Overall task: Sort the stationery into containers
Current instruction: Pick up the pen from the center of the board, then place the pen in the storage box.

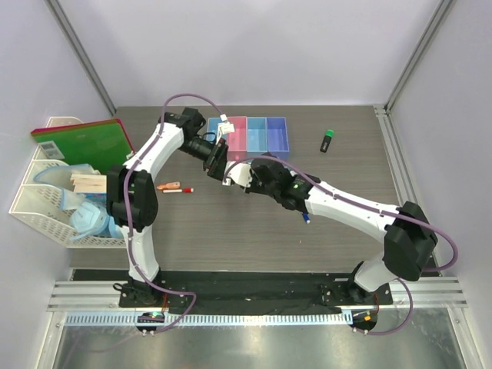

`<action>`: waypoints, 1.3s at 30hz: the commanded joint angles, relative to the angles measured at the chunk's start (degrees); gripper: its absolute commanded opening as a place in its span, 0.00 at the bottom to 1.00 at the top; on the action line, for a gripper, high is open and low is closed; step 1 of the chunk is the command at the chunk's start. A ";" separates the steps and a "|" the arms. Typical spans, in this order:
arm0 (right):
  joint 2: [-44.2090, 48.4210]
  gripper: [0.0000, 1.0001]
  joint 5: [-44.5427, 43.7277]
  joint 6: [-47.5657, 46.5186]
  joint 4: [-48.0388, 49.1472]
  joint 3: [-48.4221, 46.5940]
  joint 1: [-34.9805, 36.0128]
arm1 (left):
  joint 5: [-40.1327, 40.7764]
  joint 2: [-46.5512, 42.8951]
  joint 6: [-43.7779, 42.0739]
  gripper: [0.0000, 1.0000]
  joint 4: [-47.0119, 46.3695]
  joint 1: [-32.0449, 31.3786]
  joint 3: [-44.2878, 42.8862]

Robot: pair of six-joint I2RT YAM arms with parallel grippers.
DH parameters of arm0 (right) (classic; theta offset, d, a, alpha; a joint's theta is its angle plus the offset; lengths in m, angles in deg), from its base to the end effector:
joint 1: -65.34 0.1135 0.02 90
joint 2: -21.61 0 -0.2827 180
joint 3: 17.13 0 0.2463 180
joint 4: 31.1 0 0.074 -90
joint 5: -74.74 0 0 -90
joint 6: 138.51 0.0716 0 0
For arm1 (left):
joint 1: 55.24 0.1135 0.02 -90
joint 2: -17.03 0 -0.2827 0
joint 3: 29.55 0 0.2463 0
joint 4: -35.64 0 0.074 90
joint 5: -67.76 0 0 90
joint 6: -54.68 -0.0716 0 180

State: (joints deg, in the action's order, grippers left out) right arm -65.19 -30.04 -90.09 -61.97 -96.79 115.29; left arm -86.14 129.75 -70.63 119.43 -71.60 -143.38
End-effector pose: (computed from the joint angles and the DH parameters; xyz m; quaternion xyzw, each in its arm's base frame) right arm 0.2466 0.2649 0.2769 -0.5993 0.6622 -0.0836 0.4419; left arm 0.3550 -0.1712 0.2744 0.3994 0.7474 -0.5120 0.1404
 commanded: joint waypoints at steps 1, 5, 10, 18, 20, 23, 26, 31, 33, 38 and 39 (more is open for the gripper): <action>2.52 0.12 -1.65 0.45 3.24 -0.18 1.98 | -3.51 0.91 -2.57 0.67 3.52 0.10 -3.11; 2.61 0.12 -1.91 0.54 3.85 0.08 3.04 | -4.04 1.53 -3.01 0.66 3.35 0.10 -3.46; 2.25 0.12 -2.26 0.71 4.29 -0.36 3.84 | -4.04 1.88 -2.92 0.66 3.44 0.10 -3.90; 2.43 0.12 -2.79 0.63 4.47 -1.15 4.89 | -4.74 2.94 -3.27 0.62 3.78 0.10 -4.16; 2.17 0.12 -2.88 0.62 4.47 -1.41 5.15 | -4.92 3.55 -3.54 0.61 4.05 0.01 -4.43; 1.46 0.12 -3.06 0.54 4.38 -2.29 5.59 | -5.27 4.08 -4.15 0.61 4.93 -0.08 -4.95; 0.85 0.12 -3.23 0.45 4.38 -2.90 5.94 | -5.27 4.34 -4.77 0.60 5.72 -0.16 -5.31; -0.03 0.13 -3.85 0.27 4.56 -3.70 6.30 | -5.36 4.25 -4.94 0.45 6.16 -0.25 -5.75; -0.64 0.13 -3.85 0.19 4.56 -4.14 6.38 | -5.62 4.34 -5.03 0.35 6.51 -0.34 -6.27; -2.14 0.13 -4.37 0.01 4.91 -5.01 6.65 | -7.20 4.34 -6.00 0.06 8.44 -0.69 -7.15; -2.66 0.13 -4.55 -0.08 5.00 -5.10 6.82 | -7.38 4.34 -6.09 0.00 8.44 -0.78 -6.98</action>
State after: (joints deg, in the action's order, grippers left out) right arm -66.57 -33.63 -90.22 -59.48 -99.00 121.39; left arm -90.32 134.32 -74.91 125.84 -71.76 -148.47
